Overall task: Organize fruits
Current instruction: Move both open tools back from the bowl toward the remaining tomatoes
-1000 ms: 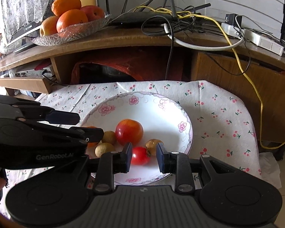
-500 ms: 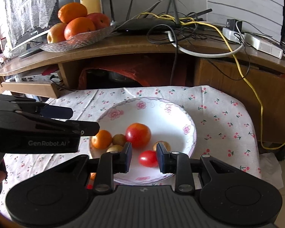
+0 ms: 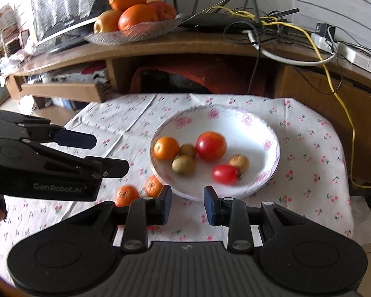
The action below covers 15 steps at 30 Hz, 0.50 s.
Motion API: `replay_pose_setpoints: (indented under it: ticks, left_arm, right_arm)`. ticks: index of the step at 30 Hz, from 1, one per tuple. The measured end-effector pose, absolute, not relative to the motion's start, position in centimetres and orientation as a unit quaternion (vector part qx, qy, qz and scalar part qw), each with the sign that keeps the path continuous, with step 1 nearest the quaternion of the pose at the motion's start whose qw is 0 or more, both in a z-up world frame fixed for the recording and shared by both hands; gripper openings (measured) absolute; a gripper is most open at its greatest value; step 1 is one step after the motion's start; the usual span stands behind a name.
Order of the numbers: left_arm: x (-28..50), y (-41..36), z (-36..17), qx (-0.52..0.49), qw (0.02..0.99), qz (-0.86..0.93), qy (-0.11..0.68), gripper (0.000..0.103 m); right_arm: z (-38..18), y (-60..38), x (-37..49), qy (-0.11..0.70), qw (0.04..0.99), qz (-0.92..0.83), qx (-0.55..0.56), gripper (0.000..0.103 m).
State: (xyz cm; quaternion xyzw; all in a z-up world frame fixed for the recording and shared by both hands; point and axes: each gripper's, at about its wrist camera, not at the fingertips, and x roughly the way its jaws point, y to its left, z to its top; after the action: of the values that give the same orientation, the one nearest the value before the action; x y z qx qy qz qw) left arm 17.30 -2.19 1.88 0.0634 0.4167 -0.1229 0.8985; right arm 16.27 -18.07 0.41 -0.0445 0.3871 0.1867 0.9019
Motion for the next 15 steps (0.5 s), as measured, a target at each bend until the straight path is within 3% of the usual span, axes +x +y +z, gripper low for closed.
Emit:
replay_pose_setpoints:
  ticks: [15]
  left_arm:
    - [14.5,-3.8,-2.5,0.107,0.866,-0.150,0.465,0.069]
  right_arm:
    - [-0.5,-18.9,14.1,0.408,0.891,0.192,-0.046,0.030]
